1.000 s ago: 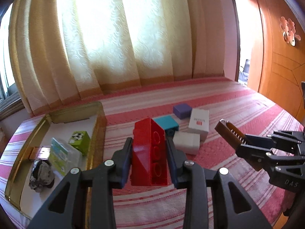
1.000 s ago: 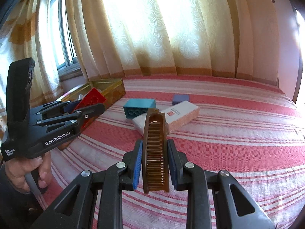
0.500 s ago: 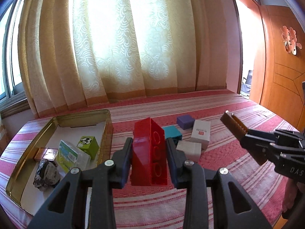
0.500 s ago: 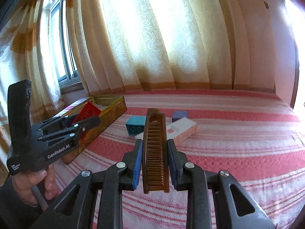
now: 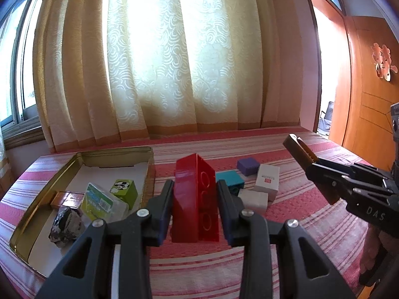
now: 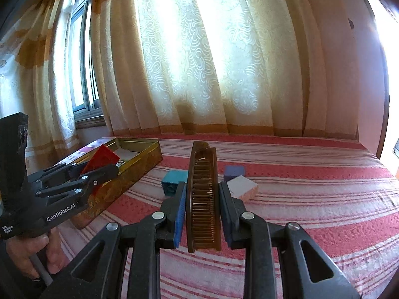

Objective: Organize rigid objects
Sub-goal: 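Lift and carry the comb and red brick toward the gold tray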

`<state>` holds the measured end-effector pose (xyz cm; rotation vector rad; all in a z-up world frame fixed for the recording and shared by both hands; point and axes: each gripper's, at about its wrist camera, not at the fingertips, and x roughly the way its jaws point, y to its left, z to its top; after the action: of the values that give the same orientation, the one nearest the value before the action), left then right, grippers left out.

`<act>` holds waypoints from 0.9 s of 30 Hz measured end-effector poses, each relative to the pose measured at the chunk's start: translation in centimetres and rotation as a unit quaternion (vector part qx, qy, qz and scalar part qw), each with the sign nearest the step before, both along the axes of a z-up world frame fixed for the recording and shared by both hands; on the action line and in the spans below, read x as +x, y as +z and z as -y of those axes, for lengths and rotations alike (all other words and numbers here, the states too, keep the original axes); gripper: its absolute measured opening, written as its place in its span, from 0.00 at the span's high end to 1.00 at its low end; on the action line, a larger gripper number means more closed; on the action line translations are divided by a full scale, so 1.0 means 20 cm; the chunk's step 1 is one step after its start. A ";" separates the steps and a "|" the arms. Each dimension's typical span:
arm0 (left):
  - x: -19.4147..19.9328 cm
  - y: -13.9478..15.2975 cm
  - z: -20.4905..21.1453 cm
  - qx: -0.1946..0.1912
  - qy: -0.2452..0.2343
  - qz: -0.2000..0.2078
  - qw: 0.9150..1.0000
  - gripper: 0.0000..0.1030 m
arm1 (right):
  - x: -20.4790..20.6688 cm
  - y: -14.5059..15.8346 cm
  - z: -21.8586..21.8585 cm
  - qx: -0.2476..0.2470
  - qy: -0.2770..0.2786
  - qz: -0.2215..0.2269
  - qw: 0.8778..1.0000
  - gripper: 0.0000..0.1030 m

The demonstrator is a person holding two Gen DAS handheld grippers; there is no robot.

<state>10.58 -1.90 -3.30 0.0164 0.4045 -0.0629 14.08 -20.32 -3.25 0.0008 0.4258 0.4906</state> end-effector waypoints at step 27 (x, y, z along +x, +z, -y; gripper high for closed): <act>-0.06 0.01 -0.16 -0.013 0.035 0.020 0.999 0.68 | -0.07 0.03 -0.22 -0.002 0.030 0.054 0.998 0.73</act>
<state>9.34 1.20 -3.09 -0.0218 0.3647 0.0005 12.62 -15.88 -2.60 -0.0416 0.3205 0.5464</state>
